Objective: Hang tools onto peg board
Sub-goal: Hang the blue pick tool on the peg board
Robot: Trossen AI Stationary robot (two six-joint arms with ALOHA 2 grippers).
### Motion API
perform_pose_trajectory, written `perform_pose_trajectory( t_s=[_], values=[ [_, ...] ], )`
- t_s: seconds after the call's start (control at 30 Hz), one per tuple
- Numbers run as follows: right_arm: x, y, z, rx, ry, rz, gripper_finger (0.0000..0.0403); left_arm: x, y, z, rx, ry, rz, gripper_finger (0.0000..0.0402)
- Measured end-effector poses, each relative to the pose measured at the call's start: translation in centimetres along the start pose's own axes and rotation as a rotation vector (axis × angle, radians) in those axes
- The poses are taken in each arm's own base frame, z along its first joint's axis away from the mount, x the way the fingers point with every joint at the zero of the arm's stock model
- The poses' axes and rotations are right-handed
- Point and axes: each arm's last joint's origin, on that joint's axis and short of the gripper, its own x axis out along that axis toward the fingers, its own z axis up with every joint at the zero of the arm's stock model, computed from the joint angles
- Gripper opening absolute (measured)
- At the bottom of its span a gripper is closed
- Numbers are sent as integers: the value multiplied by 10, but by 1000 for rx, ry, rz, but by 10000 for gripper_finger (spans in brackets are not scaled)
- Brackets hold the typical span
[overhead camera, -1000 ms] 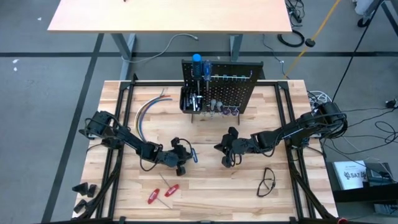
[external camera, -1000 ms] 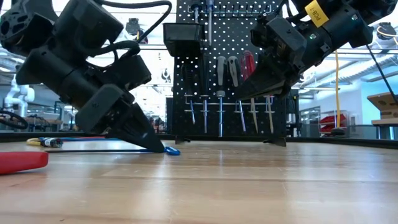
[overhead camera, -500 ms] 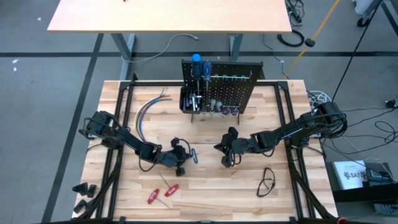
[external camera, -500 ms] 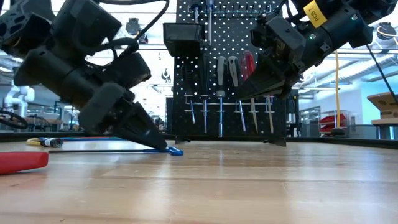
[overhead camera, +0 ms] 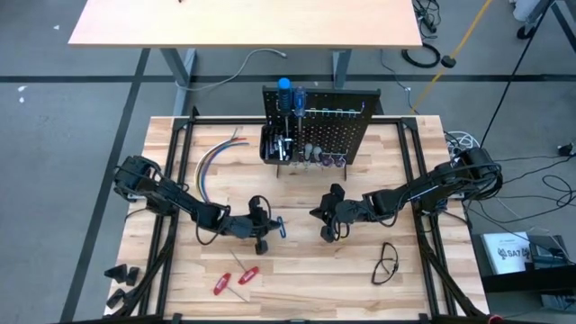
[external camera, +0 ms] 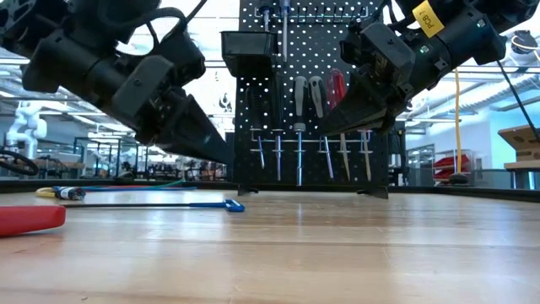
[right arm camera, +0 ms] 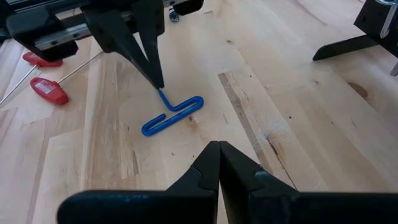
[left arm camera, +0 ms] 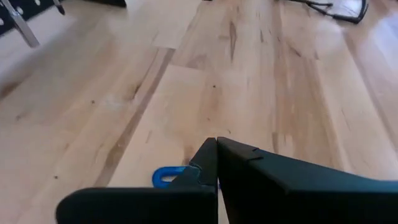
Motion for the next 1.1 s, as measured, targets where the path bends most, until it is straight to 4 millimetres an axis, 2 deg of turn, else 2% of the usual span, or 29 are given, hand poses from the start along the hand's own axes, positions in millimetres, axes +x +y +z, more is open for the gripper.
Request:
perform_pose_trajectory(
  t_s=[0.33,0.5,1.1],
  values=[
    [0,0,0,3,-1,0,0,-3,-1,-16,53,162,-20,67],
    [0,0,0,3,0,0,0,-5,-2,-22,3,224,-25,97],
    [0,0,0,3,0,0,0,-10,0,-32,-58,328,27,103]
  ],
)
